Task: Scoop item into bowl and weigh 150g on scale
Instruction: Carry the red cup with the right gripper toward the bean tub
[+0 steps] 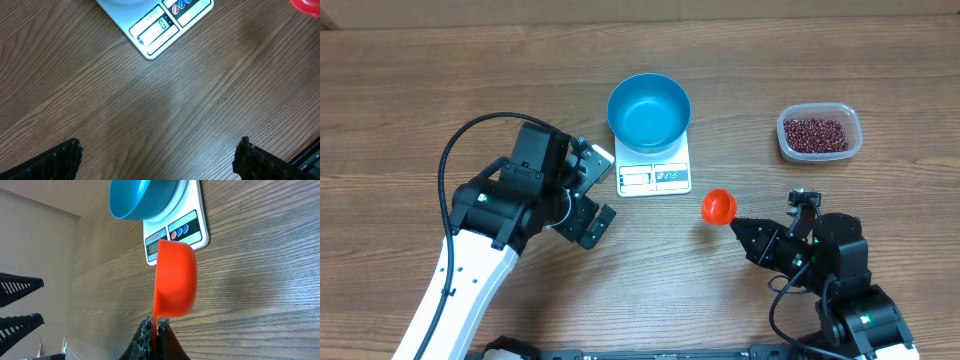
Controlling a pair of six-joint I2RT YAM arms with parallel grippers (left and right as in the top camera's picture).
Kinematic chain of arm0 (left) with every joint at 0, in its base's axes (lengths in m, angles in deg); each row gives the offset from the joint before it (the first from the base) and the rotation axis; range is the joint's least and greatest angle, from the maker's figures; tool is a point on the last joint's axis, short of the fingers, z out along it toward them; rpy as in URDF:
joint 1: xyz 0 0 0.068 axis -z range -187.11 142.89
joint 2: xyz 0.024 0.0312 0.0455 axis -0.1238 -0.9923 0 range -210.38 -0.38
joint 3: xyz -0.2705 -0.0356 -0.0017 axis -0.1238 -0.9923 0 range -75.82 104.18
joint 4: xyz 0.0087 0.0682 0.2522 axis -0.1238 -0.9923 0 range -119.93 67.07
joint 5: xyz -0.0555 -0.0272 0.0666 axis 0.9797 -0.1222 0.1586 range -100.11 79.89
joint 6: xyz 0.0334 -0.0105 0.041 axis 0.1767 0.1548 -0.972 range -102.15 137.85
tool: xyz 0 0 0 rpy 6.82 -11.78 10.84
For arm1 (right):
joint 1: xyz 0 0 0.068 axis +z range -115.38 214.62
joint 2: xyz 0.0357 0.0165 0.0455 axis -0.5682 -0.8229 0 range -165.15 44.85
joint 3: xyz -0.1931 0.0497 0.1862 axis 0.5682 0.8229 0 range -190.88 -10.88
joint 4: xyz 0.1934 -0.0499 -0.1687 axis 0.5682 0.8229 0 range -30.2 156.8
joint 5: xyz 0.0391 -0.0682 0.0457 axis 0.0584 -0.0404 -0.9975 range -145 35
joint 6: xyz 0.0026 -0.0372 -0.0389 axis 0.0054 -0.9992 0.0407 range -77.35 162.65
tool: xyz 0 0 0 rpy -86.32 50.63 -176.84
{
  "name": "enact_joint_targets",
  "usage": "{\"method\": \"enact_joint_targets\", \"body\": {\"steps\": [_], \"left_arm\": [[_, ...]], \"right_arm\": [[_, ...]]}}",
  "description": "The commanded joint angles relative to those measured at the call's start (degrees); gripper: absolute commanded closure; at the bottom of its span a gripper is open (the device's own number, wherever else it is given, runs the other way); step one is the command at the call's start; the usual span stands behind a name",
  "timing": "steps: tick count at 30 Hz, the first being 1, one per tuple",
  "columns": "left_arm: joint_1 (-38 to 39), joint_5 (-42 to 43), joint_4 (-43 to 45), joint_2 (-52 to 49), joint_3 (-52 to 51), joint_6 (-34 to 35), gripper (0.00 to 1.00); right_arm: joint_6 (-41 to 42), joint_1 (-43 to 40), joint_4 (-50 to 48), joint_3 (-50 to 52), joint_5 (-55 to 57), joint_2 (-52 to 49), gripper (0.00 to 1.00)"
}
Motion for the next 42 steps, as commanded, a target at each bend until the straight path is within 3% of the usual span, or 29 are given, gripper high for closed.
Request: {"method": "enact_joint_targets", "body": {"steps": [1, 42], "left_arm": [[-0.3, -0.2, 0.0, 0.1, 1.8, -1.3, 0.01], [-0.2, 0.1, 0.0, 0.1, 3.6, -1.3, 0.01]], "right_arm": [[-0.1, -0.4, -0.3, -2.0, 0.1, 0.3, 0.96], [-0.1, -0.4, 0.8, -2.0, 0.6, 0.3, 0.96]]}}
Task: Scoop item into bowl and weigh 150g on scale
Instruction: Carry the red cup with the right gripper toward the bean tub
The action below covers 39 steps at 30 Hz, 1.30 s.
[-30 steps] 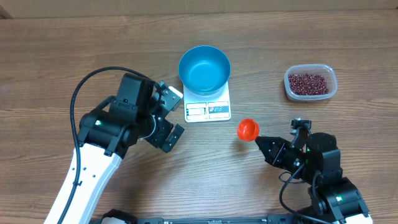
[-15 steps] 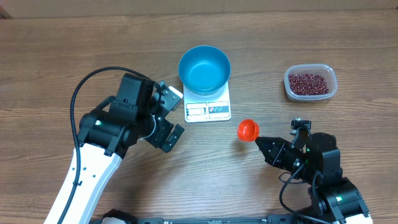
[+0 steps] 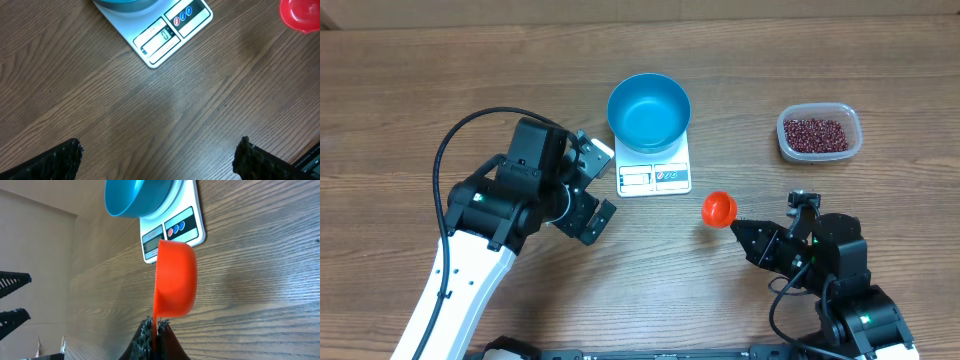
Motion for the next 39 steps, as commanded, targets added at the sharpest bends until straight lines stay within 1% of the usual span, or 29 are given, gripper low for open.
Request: {"method": "enact_joint_targets", "body": {"steps": [1, 11, 14, 20, 24, 27, 31, 35, 39], "left_arm": [[-0.2, 0.0, 0.0, 0.1, 1.5, -1.3, 0.0], [-0.2, 0.0, 0.0, 0.1, 1.5, -1.3, 0.0], [-0.2, 0.0, 0.0, 0.1, 1.5, -1.3, 0.0], [-0.2, 0.0, 0.0, 0.1, 1.5, -1.3, 0.0], [-0.2, 0.0, 0.0, 0.1, 1.5, -1.3, 0.0], [-0.2, 0.0, 0.0, 0.1, 1.5, -1.3, 0.01], [-0.2, 0.0, 0.0, 0.1, 1.5, -1.3, 0.0], [-0.2, 0.0, 0.0, 0.1, 1.5, -1.3, 0.0], [-0.2, 0.0, 0.0, 0.1, 1.5, -1.3, 0.0]], "right_arm": [[-0.1, -0.4, -0.2, -2.0, 0.4, 0.3, 0.96], [-0.1, -0.4, 0.0, -2.0, 0.5, 0.3, 0.96], [-0.2, -0.4, 0.2, -2.0, 3.0, 0.3, 0.96], [-7.5, -0.4, 0.4, -2.0, 7.1, 0.3, 0.96], [-7.8, -0.4, 4.3, -3.3, 12.1, -0.1, 0.96], [-8.9, -0.4, 8.5, -6.3, 16.8, -1.5, 0.96], [-13.5, -0.4, 13.9, -12.8, 20.7, -5.4, 0.96], [-15.5, -0.4, 19.1, -20.7, 26.1, -11.6, 0.96], [-15.4, -0.4, 21.4, -26.8, 27.2, -18.6, 0.96]]}}
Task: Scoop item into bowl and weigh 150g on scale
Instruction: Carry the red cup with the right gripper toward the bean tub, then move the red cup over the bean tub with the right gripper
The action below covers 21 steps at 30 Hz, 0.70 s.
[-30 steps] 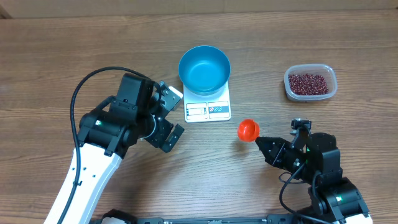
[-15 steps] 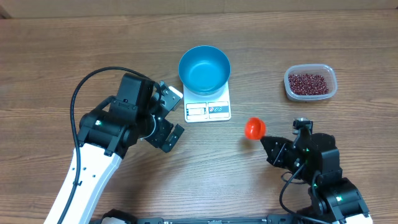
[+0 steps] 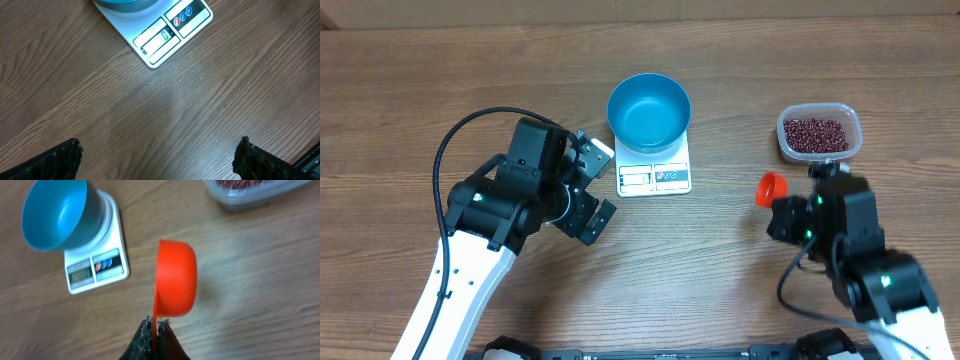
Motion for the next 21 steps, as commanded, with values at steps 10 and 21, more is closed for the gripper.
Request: {"method": "enact_joint_targets", "body": {"steps": [10, 21], "left_arm": [[-0.2, 0.0, 0.0, 0.1, 1.5, -1.3, 0.0], [-0.2, 0.0, 0.0, 0.1, 1.5, -1.3, 0.0]], "right_arm": [[-1.4, -0.2, 0.5, -9.3, 3.4, -15.3, 0.96], [-1.7, -0.8, 2.6, -16.2, 5.0, -17.8, 0.96]]}}
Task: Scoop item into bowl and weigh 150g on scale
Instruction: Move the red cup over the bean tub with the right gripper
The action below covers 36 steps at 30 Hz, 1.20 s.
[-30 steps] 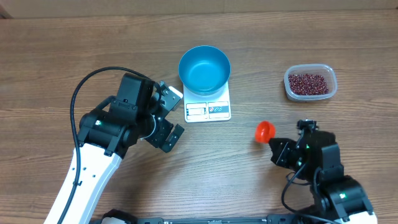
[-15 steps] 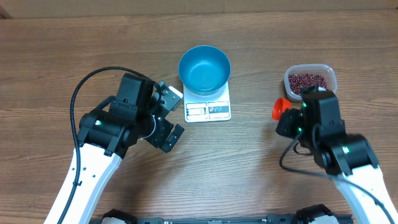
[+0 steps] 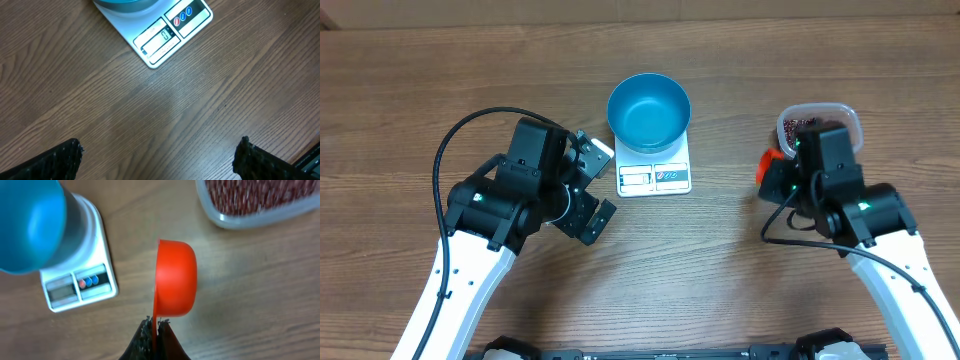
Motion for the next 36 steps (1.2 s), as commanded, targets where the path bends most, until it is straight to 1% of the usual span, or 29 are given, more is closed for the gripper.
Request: {"method": "enact_joint_targets", "body": {"steps": [1, 8, 23, 30, 36], "left_arm": [[-0.2, 0.1, 0.0, 0.1, 1.4, -1.3, 0.0], [-0.2, 0.1, 0.0, 0.1, 1.4, -1.3, 0.0], [-0.2, 0.1, 0.0, 0.1, 1.4, -1.3, 0.0], [-0.2, 0.1, 0.0, 0.1, 1.4, -1.3, 0.0], [-0.2, 0.1, 0.0, 0.1, 1.4, -1.3, 0.0]], "right_arm": [[-0.9, -1.1, 0.9, -4.5, 1.9, -0.9, 0.96], [-2.0, -6.4, 2.5, -7.3, 1.9, -2.6, 0.96], [-14.9, -15.1, 3.0, -13.9, 1.7, -8.8, 0.96], [-19.3, -15.6, -0.8, -14.3, 2.4, -11.9, 0.96], [-23.0, -15.6, -2.7, -14.3, 9.9, -18.4, 0.96]]}}
